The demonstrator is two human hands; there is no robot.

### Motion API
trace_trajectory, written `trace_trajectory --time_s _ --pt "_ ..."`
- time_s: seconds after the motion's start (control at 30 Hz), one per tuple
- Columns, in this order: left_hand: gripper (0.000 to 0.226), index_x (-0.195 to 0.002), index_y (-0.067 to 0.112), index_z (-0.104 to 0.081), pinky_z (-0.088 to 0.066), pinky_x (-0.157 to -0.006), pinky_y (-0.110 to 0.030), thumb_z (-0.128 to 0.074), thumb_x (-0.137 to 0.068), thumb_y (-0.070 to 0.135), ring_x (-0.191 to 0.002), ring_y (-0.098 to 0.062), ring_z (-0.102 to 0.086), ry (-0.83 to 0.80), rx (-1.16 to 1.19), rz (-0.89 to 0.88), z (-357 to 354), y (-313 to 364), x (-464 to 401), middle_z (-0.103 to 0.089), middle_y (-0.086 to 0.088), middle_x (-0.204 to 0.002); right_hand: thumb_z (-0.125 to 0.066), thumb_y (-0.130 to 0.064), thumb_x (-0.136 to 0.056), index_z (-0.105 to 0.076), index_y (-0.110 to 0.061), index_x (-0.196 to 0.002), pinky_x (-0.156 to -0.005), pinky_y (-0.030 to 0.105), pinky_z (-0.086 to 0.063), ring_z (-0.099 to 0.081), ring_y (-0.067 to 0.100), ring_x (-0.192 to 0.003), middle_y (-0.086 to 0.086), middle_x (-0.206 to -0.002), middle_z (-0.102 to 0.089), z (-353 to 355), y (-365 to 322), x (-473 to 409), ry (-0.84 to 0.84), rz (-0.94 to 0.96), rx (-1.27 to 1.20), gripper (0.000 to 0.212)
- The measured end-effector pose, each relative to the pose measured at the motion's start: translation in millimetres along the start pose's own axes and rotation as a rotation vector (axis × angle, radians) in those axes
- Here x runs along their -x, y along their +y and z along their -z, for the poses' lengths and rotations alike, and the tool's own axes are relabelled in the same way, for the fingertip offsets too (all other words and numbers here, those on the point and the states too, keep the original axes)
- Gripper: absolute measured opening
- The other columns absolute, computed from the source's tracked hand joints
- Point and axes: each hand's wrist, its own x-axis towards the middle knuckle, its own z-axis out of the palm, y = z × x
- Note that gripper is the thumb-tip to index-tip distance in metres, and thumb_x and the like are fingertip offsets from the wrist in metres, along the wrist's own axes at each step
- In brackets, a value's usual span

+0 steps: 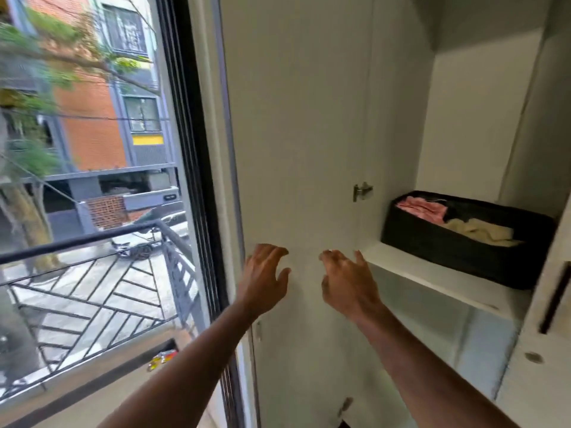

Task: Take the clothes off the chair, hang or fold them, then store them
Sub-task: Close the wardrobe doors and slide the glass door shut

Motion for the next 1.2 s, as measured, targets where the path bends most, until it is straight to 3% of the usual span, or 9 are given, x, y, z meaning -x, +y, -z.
trace_trajectory --time_s 0.17,0.3,0.37,0.43,0.57,0.7,0.87,1.03,1.2 --pt "0.063 -0.136 0.009 -0.048 -0.042 -0.102 -0.04 -0.077 -0.081 0.013 -0.123 -0.027 -0.046 0.254 0.13 0.155 24 -58 7 -0.046 -0.01 -0.132 -0.065 -0.016 -0.082 -0.058 -0.011 -0.132 -0.118 0.054 -0.031 -0.064 0.018 -0.122 0.007 -0.13 -0.068 -14 -49 -25 0.091 0.117 -0.007 0.051" --pt "0.08 -0.153 0.014 -0.029 -0.041 -0.103 -0.029 -0.07 -0.086 -0.001 -0.127 -0.009 -0.05 0.093 0.4 0.124 24 -78 -5 -0.046 -0.001 -0.145 -0.062 -0.016 -0.085 -0.055 -0.013 -0.14 -0.121 0.055 -0.029 -0.054 0.018 -0.136 0.006 -0.145 -0.059 -20 -71 -44 0.095 0.098 0.007 0.055" --pt "0.079 -0.147 0.037 -0.03 -0.049 -0.095 -0.022 -0.065 -0.089 -0.004 -0.115 0.007 -0.057 0.005 0.558 0.122 23 -82 -12 -0.053 0.018 -0.135 -0.062 -0.015 -0.085 -0.053 -0.013 -0.142 -0.121 0.055 -0.028 -0.052 0.018 -0.138 0.007 -0.148 -0.056 -25 -77 -49 0.103 0.07 0.019 0.058" --pt "0.068 -0.134 0.053 -0.035 -0.056 -0.088 -0.031 -0.062 -0.091 0.007 -0.096 0.01 -0.061 0.006 0.673 0.189 19 -81 -16 -0.057 0.028 -0.118 -0.063 -0.012 -0.082 -0.052 -0.012 -0.143 -0.12 0.054 -0.03 -0.052 0.019 -0.138 0.008 -0.149 -0.055 -27 -78 -49 0.117 0.045 0.039 0.061" --pt "0.042 -0.132 0.044 -0.045 -0.053 -0.096 -0.042 -0.056 -0.097 0.024 -0.095 0.011 -0.061 0.079 0.798 0.327 11 -73 -11 -0.061 0.024 -0.114 -0.06 -0.006 -0.077 -0.056 -0.009 -0.141 -0.117 0.053 -0.035 -0.055 0.019 -0.135 0.009 -0.147 -0.056 -21 -74 -33 0.209 -0.039 0.031 0.064" --pt "0.048 -0.146 0.032 -0.043 -0.051 -0.1 -0.043 -0.051 -0.1 0.023 -0.118 -0.011 -0.058 0.04 0.78 0.148 0 -62 11 -0.06 0.008 -0.135 -0.059 -0.003 -0.076 -0.058 -0.007 -0.139 -0.114 0.053 -0.039 -0.06 0.02 -0.13 0.01 -0.144 -0.059 -11 -59 3 0.28 -0.087 0.083 0.063" --pt "0.06 -0.159 0.031 -0.024 -0.037 -0.1 -0.039 -0.04 -0.102 0.037 -0.124 -0.012 -0.045 -0.011 0.578 -0.243 -34 -30 23 -0.05 0.006 -0.142 -0.041 -0.014 -0.083 -0.055 -0.009 -0.141 -0.111 0.052 -0.042 -0.06 0.019 -0.128 0.008 -0.145 -0.059 7 -37 51 0.228 -0.171 0.228 0.06" --pt "0.064 -0.16 0.038 -0.006 -0.035 -0.104 -0.044 -0.034 -0.103 0.044 -0.148 -0.021 -0.025 -0.101 0.446 -0.517 -78 39 12 -0.018 0.005 -0.168 -0.07 -0.011 -0.078 -0.053 -0.01 -0.144 -0.112 0.053 -0.042 -0.058 0.022 -0.132 0.01 -0.145 -0.058 42 2 97 0.181 -0.311 0.373 0.068" --pt "0.089 -0.161 0.028 0.012 -0.035 -0.116 -0.048 -0.052 -0.1 0.026 -0.157 -0.017 0.006 -0.157 0.319 -0.683 -128 122 -16 0.016 0.006 -0.169 -0.068 -0.015 -0.086 -0.031 -0.012 -0.158 -0.124 0.047 -0.025 -0.033 0.022 -0.15 0.008 -0.164 -0.031 82 58 127 0.07 -0.52 0.45 0.082"
